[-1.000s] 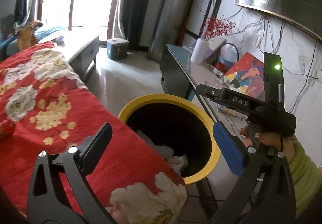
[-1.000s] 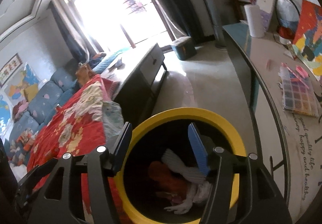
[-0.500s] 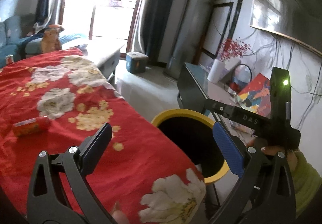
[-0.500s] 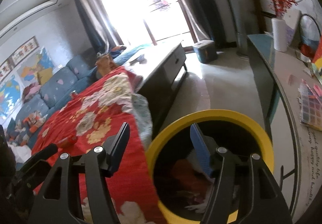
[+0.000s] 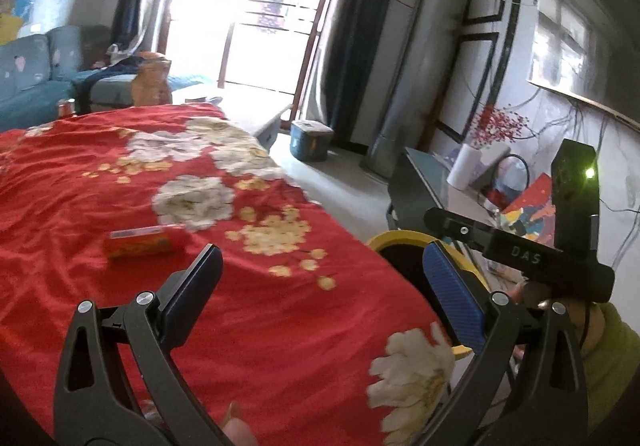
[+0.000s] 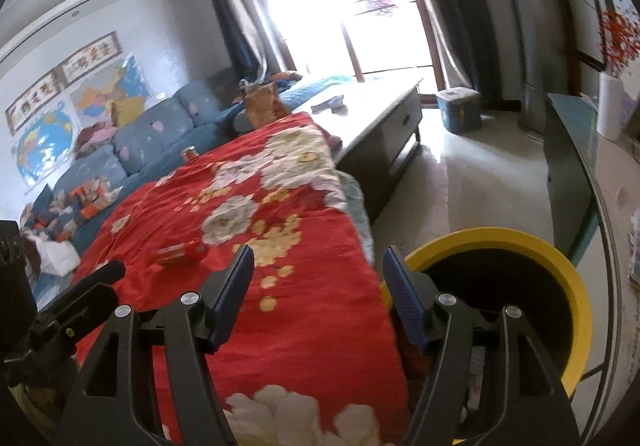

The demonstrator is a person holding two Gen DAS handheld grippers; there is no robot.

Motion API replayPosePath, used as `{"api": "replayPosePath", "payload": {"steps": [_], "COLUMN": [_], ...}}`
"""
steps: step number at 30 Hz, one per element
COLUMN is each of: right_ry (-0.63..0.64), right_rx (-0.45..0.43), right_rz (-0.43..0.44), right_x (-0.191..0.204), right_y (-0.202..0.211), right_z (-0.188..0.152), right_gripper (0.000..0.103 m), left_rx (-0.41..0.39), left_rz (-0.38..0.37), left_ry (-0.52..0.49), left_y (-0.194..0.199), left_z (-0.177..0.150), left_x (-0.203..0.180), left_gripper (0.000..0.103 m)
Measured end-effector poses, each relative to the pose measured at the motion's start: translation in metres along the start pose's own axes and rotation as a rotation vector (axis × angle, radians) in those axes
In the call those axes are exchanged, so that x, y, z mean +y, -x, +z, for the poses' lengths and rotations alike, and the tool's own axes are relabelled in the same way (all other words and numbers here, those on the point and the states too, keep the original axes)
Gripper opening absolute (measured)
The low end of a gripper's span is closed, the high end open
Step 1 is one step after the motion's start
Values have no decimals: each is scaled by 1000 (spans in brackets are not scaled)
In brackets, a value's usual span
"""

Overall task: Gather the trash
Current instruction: 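Move both tools back over the remaining trash on the bedspread, then grasp a brown candy wrapper with the left tool while the right tool grasps the red snack tube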

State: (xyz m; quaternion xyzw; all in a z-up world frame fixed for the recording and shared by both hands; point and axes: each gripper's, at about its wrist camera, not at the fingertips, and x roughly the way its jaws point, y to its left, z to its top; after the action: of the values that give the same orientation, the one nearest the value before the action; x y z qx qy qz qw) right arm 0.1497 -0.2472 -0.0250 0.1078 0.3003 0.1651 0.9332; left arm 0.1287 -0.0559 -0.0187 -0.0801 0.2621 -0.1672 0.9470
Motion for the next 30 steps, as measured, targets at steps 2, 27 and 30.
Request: {"api": "replayPosePath", "payload": {"steps": [2,27,30], "right_ry": [25,395,475], "right_rx": [6,196,237], "right_rz": [15,204,219], "right_x": [10,139,157], "right_y": [-5,-124,-143], "right_z": [2,11,4], "right_gripper": [64,65,65], "left_rx": [-3,186,218], "left_rz": [14,71,51], "left_ry": [10,34,28], "left_y": [5,34,29], "left_z": [0,-48,-56], "left_x": [9,94,94], "left_gripper": [92,90,85]}}
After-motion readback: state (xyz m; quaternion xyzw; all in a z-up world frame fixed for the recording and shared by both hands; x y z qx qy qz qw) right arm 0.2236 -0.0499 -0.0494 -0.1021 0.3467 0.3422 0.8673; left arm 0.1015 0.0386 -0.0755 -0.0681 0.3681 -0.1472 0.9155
